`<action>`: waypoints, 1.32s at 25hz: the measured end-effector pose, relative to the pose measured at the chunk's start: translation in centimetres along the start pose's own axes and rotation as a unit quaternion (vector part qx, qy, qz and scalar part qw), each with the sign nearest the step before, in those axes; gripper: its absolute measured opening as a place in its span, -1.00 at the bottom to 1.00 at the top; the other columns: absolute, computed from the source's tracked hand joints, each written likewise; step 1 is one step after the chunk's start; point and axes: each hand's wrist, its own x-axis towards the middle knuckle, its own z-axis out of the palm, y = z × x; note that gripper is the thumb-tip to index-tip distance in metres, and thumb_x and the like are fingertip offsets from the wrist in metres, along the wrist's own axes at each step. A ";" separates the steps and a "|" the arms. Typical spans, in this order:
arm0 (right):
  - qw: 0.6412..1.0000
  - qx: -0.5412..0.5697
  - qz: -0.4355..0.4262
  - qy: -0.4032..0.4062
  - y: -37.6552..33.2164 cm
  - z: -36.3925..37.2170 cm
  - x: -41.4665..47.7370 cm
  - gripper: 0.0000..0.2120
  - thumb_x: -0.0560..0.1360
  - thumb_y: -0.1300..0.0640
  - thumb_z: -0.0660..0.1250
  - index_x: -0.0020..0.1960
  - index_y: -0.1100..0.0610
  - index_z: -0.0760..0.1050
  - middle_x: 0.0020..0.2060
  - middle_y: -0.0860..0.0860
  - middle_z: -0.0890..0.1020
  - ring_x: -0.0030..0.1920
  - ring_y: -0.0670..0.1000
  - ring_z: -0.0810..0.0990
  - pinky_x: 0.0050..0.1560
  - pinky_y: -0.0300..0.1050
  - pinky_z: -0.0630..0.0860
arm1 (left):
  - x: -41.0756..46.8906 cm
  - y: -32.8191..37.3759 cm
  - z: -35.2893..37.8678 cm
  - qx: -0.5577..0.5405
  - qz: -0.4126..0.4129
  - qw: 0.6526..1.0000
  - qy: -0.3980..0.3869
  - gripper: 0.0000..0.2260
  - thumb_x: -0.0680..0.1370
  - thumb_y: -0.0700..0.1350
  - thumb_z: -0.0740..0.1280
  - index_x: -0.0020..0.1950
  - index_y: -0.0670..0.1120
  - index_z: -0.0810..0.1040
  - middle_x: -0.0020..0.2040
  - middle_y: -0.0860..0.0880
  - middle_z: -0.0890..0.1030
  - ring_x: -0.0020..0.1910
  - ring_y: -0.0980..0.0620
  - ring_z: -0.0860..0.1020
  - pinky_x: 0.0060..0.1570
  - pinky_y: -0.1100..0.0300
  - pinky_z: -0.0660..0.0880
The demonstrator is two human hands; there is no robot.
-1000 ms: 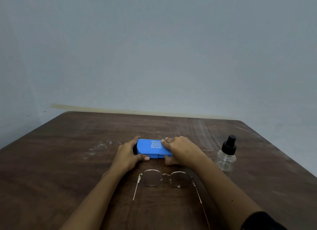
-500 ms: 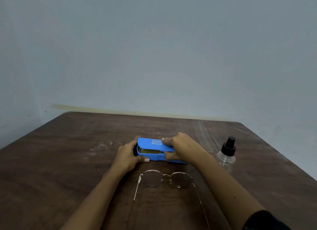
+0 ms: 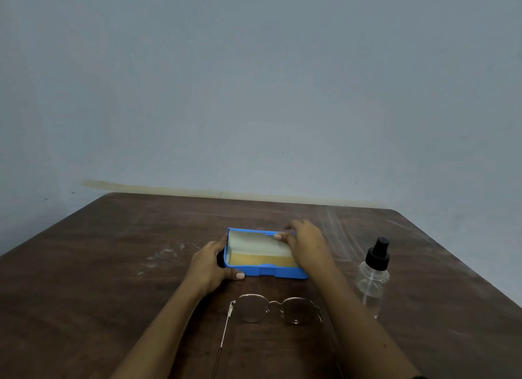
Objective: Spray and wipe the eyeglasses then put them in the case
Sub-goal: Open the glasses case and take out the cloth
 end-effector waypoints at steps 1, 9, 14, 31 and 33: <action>0.999 0.031 0.006 0.022 0.0 0.2 0.2 -0.71 0.52 0.05 0.26 0.18 0.16 0.46 0.17 0.11 0.48 0.19 0.11 0.42 0.07 -0.10 0.39 | 0.0 0.0 0.0 0.000 0.003 1.000 0.000 -0.21 0.30 -0.17 0.51 0.43 -0.05 0.19 0.32 -0.09 0.43 0.30 -0.06 0.36 0.15 0.22 0.31; 0.960 0.248 0.031 0.124 0.4 -0.2 0.2 -0.87 0.46 0.38 0.29 0.00 0.32 0.44 0.02 0.17 0.52 -0.40 -0.35 0.51 -0.35 -0.55 0.34 | 0.0 0.0 -0.2 -0.045 -0.020 0.999 0.006 -0.24 0.29 -0.24 0.50 0.41 -0.06 0.23 0.39 -0.08 0.38 0.38 -0.07 0.30 0.33 0.09 0.25; 0.964 0.212 0.086 0.135 0.9 0.1 1.0 -0.81 0.40 0.07 0.41 -0.11 0.08 0.42 -0.38 -0.21 0.42 -0.09 -0.05 0.45 0.08 0.02 0.43 | 0.4 -0.4 -0.1 -0.032 -0.032 0.999 -0.002 -0.23 0.29 -0.19 0.51 0.41 0.01 0.23 0.41 -0.09 0.35 0.42 -0.09 0.25 0.36 0.05 0.22; 0.918 0.366 0.123 0.089 2.0 0.9 -2.0 -0.49 0.42 0.22 0.38 0.32 0.18 0.29 0.26 0.15 0.46 0.27 0.13 0.43 0.28 0.12 0.40 | -0.7 -0.5 0.0 -0.035 0.000 0.999 0.022 -0.26 0.26 -0.19 0.53 0.38 -0.05 0.30 0.36 -0.12 0.41 0.31 -0.09 0.39 0.23 0.11 0.36; 0.912 0.373 0.130 0.109 2.4 1.2 -2.6 -0.61 0.44 0.31 0.34 0.20 0.16 0.29 0.18 0.18 0.50 0.20 0.14 0.48 0.22 0.09 0.44 | -0.8 -0.6 0.0 -0.043 0.002 0.999 0.023 -0.27 0.26 -0.21 0.53 0.37 -0.07 0.31 0.35 -0.13 0.43 0.29 -0.09 0.41 0.20 0.13 0.37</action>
